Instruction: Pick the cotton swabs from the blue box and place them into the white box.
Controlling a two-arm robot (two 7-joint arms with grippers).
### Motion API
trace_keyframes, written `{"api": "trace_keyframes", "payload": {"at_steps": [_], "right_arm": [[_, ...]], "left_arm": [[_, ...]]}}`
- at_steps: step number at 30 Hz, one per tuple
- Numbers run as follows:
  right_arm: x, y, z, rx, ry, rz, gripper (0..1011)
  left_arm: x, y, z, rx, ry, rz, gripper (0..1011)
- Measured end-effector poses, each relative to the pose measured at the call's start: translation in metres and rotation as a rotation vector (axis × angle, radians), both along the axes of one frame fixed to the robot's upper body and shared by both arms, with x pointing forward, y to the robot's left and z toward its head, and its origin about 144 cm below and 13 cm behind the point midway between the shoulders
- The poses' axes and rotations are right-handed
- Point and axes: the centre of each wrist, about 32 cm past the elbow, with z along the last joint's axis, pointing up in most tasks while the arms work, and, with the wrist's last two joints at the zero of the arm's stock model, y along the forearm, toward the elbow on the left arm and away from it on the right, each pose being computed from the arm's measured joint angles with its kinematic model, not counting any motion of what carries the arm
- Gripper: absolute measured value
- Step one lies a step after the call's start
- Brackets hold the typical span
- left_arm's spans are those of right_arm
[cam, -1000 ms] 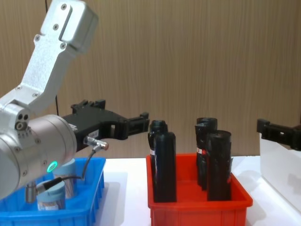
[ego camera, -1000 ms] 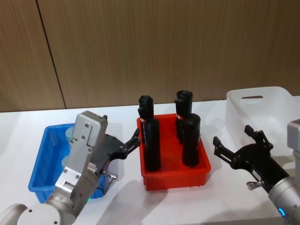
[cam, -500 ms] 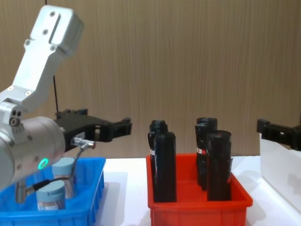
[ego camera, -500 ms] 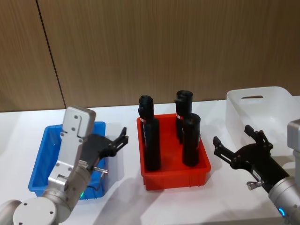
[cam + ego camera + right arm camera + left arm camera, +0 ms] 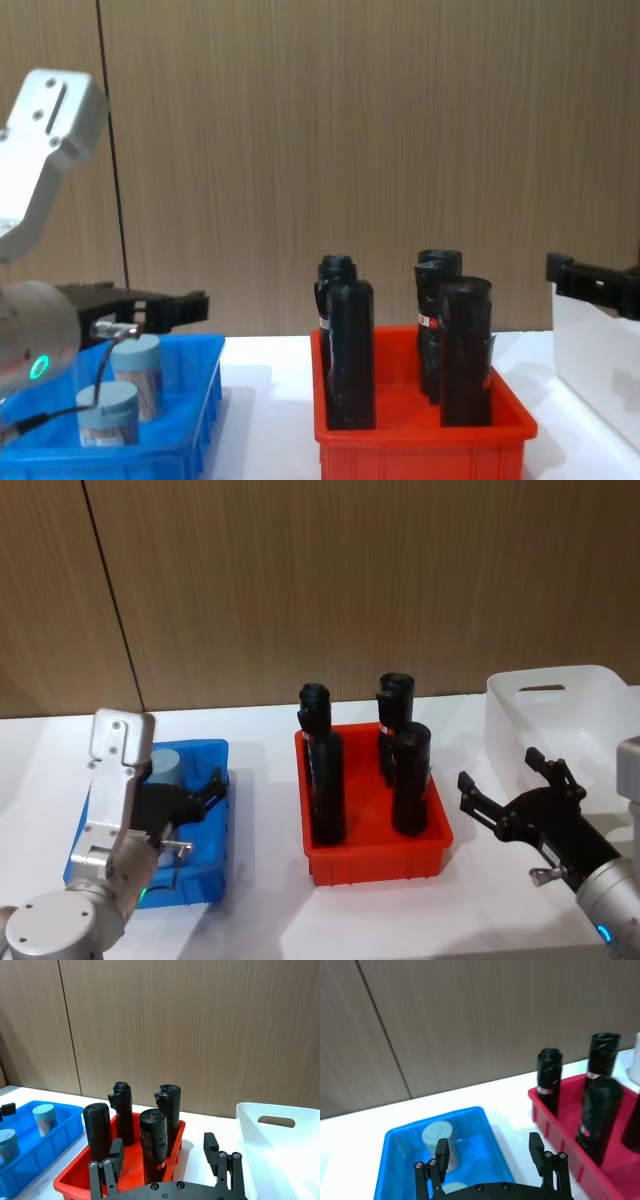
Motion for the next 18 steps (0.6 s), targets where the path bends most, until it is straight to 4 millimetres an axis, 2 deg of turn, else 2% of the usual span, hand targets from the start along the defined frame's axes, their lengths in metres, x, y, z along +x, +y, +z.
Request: {"api": "trace_keyframes", "payload": {"at_steps": [18], "right_arm": [[0.0, 0.0, 0.0, 0.0, 0.0, 0.0, 1001]], "left_arm": [[0.012, 0.023, -0.018, -0.049, 0.123, 0.091, 1009]]}}
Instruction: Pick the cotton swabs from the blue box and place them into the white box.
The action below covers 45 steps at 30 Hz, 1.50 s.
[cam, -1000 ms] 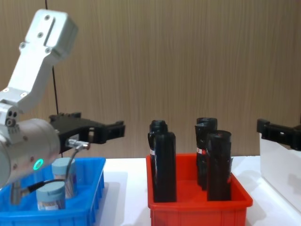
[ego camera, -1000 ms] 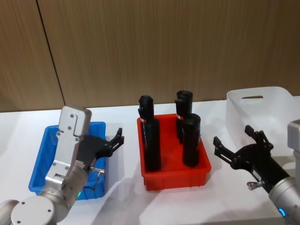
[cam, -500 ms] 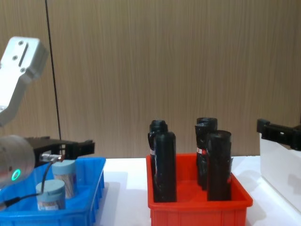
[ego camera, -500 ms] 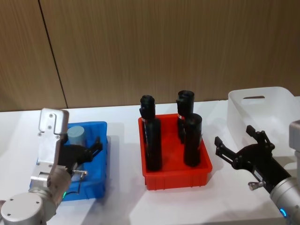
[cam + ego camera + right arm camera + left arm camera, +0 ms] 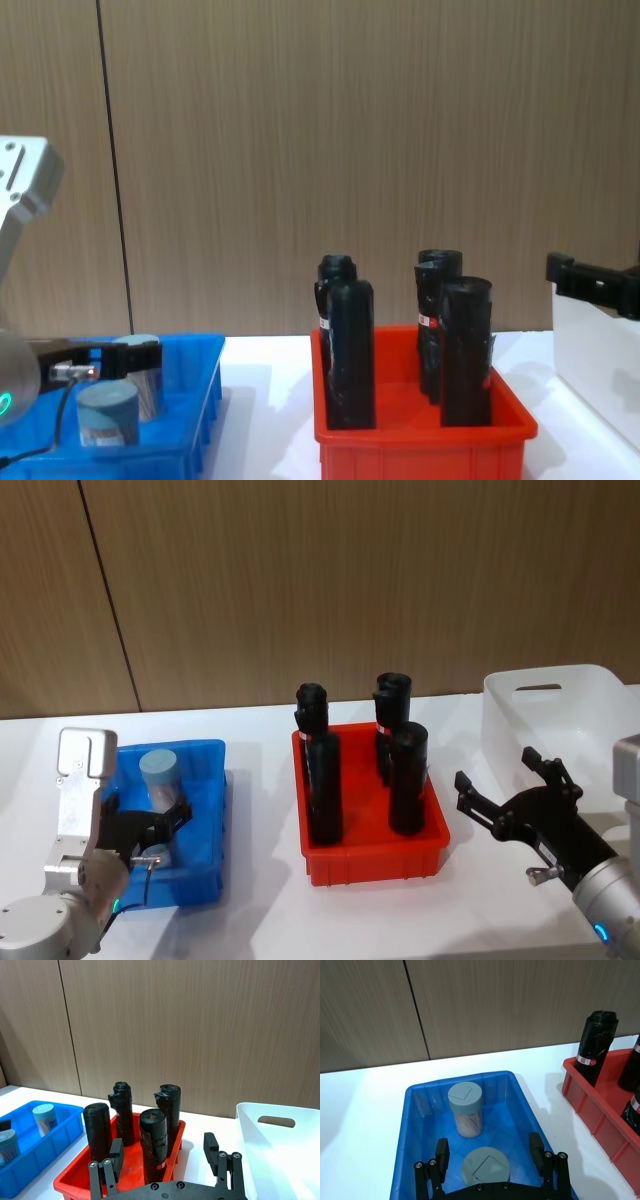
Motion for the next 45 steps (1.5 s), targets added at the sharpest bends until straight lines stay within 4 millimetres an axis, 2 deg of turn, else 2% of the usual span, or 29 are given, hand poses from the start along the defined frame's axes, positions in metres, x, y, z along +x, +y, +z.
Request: {"api": "trace_keyframes", "payload": {"at_steps": [41, 43, 45], "right_arm": [[0.0, 0.0, 0.0, 0.0, 0.0, 0.0, 1001], [0.0, 0.0, 0.0, 0.0, 0.0, 0.0, 1001], [0.0, 0.0, 0.0, 0.0, 0.0, 0.0, 1002]], "left_arm": [[0.019, 0.017, -0.021, -0.065, 0.095, -0.05, 1010], [0.019, 0.018, -0.021, -0.066, 0.098, -0.051, 999], [0.02, 0.018, -0.022, -0.068, 0.102, -0.054, 947]]}}
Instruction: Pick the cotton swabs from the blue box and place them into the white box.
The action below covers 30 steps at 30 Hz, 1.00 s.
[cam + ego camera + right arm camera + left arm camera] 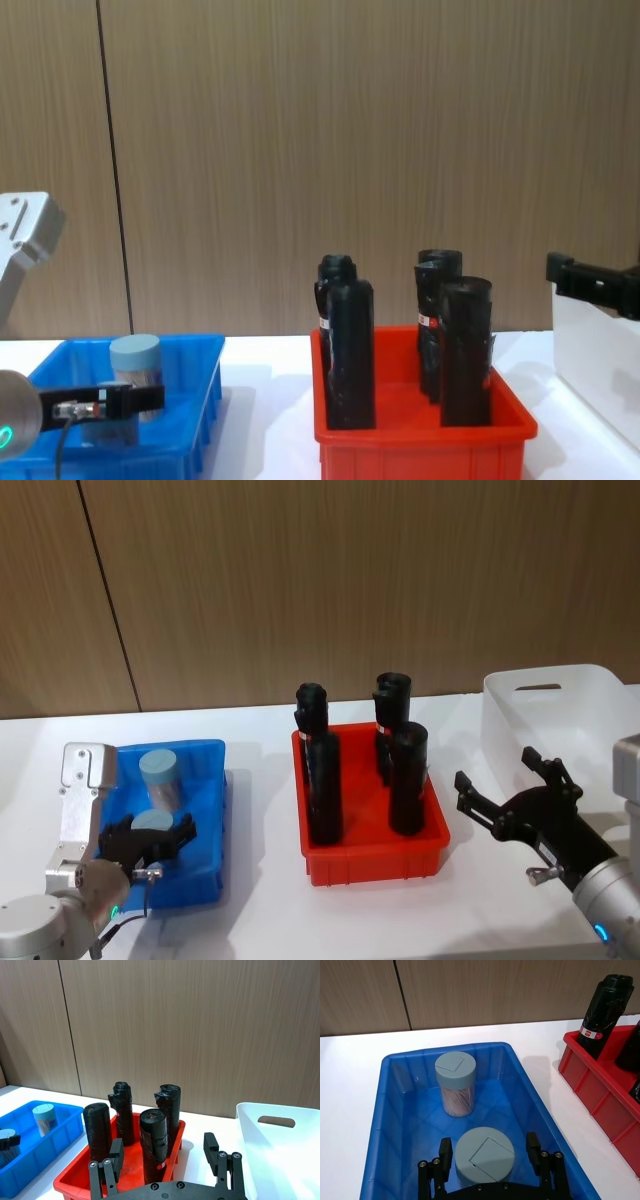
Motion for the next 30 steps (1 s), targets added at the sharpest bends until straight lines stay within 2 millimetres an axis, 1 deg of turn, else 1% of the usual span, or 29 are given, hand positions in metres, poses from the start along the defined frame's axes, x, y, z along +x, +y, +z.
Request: {"api": "trace_keyframes", "payload": {"at_steps": [3, 4, 7, 11, 19, 23, 30], "right_arm": [[0.0, 0.0, 0.0, 0.0, 0.0, 0.0, 1001], [0.0, 0.0, 0.0, 0.0, 0.0, 0.0, 1001], [0.0, 0.0, 0.0, 0.0, 0.0, 0.0, 1001], [0.0, 0.0, 0.0, 0.0, 0.0, 0.0, 1001], [0.0, 0.0, 0.0, 0.0, 0.0, 0.0, 1001], [0.0, 0.0, 0.0, 0.0, 0.0, 0.0, 1001], [0.0, 0.0, 0.0, 0.0, 0.0, 0.0, 1001]], "left_arm": [[0.001, 0.0, -0.001, -0.002, 0.004, -0.003, 874], [0.001, 0.0, -0.001, -0.002, 0.004, -0.003, 865], [0.001, 0.001, -0.002, -0.003, 0.007, -0.002, 751], [0.001, 0.001, -0.002, -0.002, 0.007, 0.0, 677], [0.0, 0.001, 0.004, 0.021, -0.017, -0.006, 676], [-0.001, -0.001, 0.013, 0.039, -0.049, -0.019, 676], [-0.003, -0.005, 0.037, 0.066, -0.124, -0.081, 676]]}}
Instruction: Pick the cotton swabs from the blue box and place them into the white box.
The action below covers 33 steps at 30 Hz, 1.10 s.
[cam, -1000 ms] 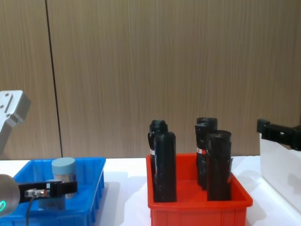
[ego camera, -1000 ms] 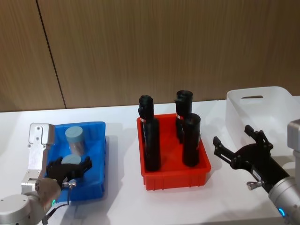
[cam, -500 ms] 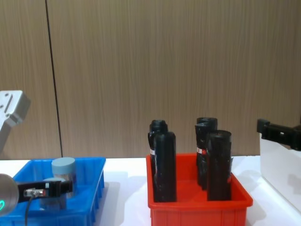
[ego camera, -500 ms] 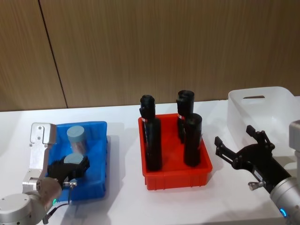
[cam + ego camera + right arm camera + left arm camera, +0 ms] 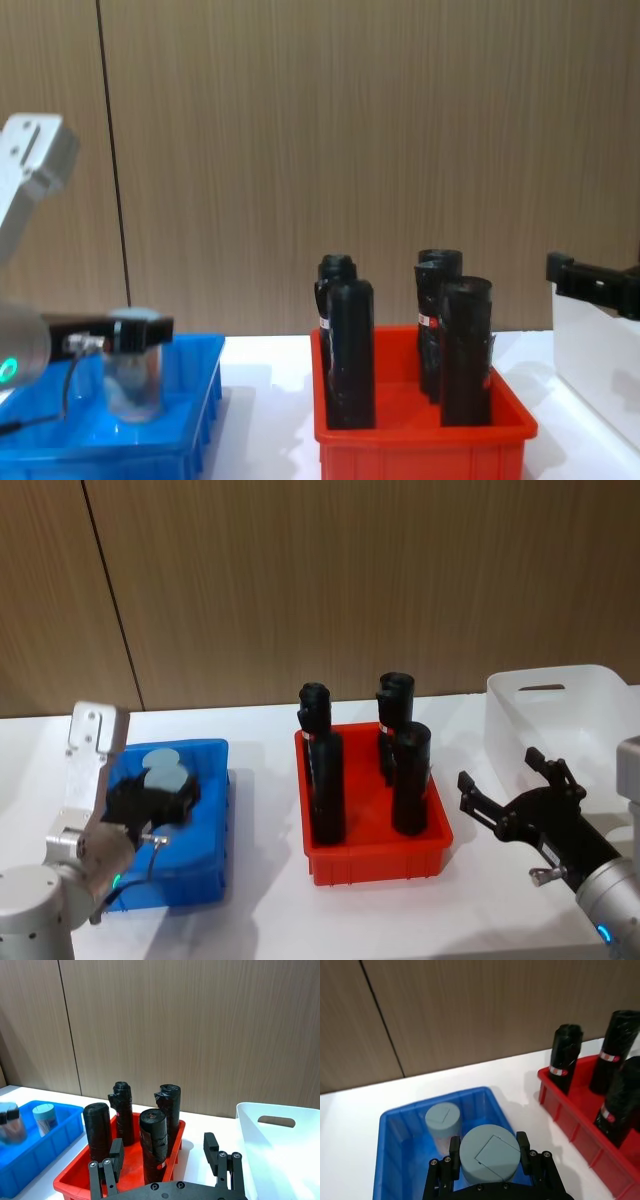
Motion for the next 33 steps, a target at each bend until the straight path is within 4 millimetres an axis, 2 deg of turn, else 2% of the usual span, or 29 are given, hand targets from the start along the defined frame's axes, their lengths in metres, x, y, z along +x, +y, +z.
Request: {"api": "trace_keyframes", "payload": {"at_steps": [19, 33], "right_arm": [[0.0, 0.0, 0.0, 0.0, 0.0, 0.0, 1001], [0.0, 0.0, 0.0, 0.0, 0.0, 0.0, 1001]], "left_arm": [[0.003, -0.014, 0.066, 0.003, -0.085, -0.23, 676], [0.015, -0.028, 0.094, -0.061, -0.012, -0.349, 676]]}}
